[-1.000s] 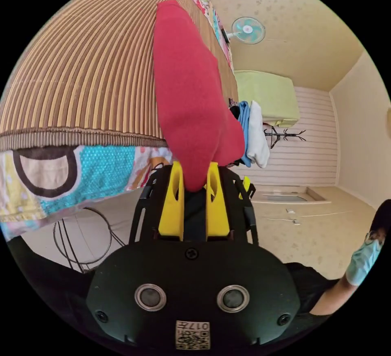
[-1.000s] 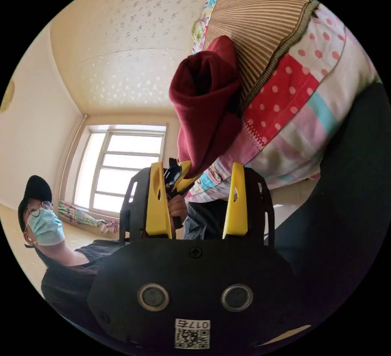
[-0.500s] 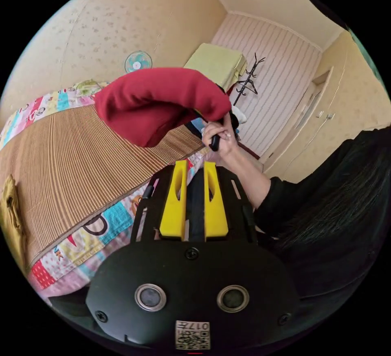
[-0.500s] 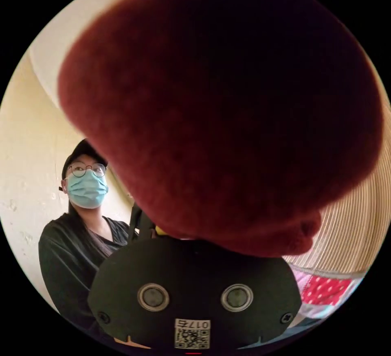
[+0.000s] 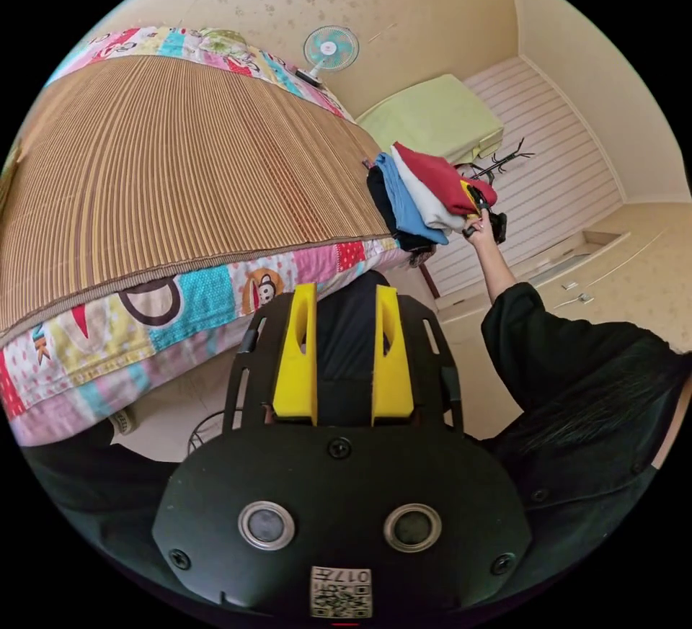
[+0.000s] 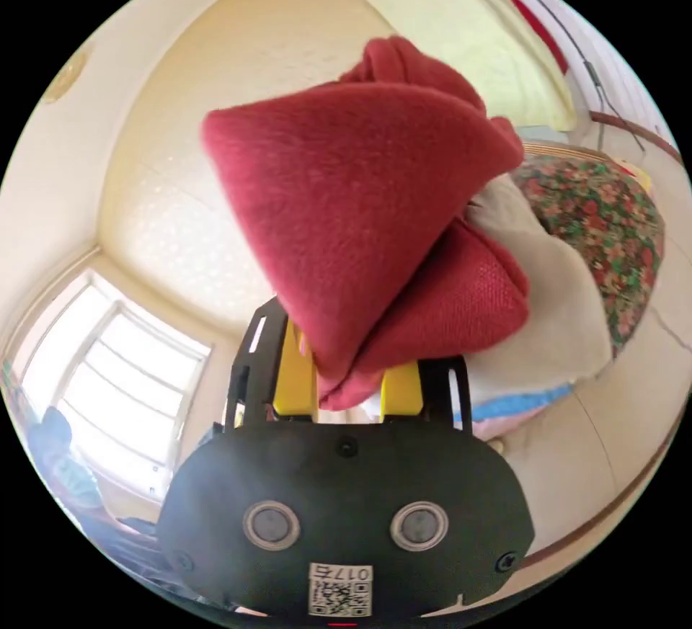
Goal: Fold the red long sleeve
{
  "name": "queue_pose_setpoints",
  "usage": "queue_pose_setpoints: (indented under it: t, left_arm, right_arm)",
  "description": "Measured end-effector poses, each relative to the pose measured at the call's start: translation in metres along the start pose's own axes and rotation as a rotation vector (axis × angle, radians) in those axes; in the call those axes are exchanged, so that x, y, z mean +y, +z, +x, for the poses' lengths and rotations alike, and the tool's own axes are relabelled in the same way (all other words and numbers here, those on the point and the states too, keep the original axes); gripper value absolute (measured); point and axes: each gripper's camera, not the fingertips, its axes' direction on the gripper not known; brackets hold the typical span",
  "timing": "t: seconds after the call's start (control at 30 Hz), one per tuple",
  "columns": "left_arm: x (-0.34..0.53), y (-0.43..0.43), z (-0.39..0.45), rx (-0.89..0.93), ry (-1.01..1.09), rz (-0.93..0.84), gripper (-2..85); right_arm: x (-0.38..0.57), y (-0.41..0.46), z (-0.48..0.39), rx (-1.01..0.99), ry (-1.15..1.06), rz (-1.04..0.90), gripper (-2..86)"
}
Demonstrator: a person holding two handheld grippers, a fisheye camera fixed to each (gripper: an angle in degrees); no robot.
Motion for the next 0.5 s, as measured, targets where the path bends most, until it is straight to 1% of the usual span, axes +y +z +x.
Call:
queue_pose_setpoints:
  t: [0.07, 0.13, 0.17, 0.27, 0.3, 0.37, 0.43, 0.5]
  left_arm:
    - [-0.006, -0.006, -0.014, -0.012, -0.037, 0.018, 12.2]
    - [-0.011, -0.012, -0.027, -0.030, -0.071, 0.030, 12.2]
    - [-0.014, -0.016, -0.035, -0.052, -0.092, 0.038, 12.2]
    - [-0.021, -0.035, -0.058, -0.136, -0.141, 0.089, 12.2]
    - [-0.022, -0.039, -0.064, -0.152, -0.156, 0.103, 12.2]
    - [-0.031, -0.058, -0.087, -0.183, -0.216, 0.150, 12.3]
    - [-0.039, -0.074, -0.099, -0.212, -0.242, 0.194, 12.3]
    - [-0.050, -0.095, -0.104, -0.294, -0.235, 0.247, 12.5]
  right_arm:
    - [0.043, -0.046, 0.025, -0.012, 0.071, 0.163, 7.4]
    - [0.076, -0.074, 0.028, -0.017, 0.068, 0.245, 5.6]
    - [0.093, -0.085, 0.023, 0.034, 0.039, 0.257, 3.9]
    - [0.116, -0.085, -0.001, 0.181, -0.075, 0.196, 0.2]
    - [0.118, -0.081, -0.005, 0.190, -0.096, 0.174, 0.1]
    - [0.120, -0.064, -0.017, 0.169, -0.159, 0.075, -0.4]
    - [0.125, -0.051, -0.022, 0.130, -0.175, 0.030, -0.6]
    - [0.133, -0.038, -0.027, 0.081, -0.175, -0.008, -0.6]
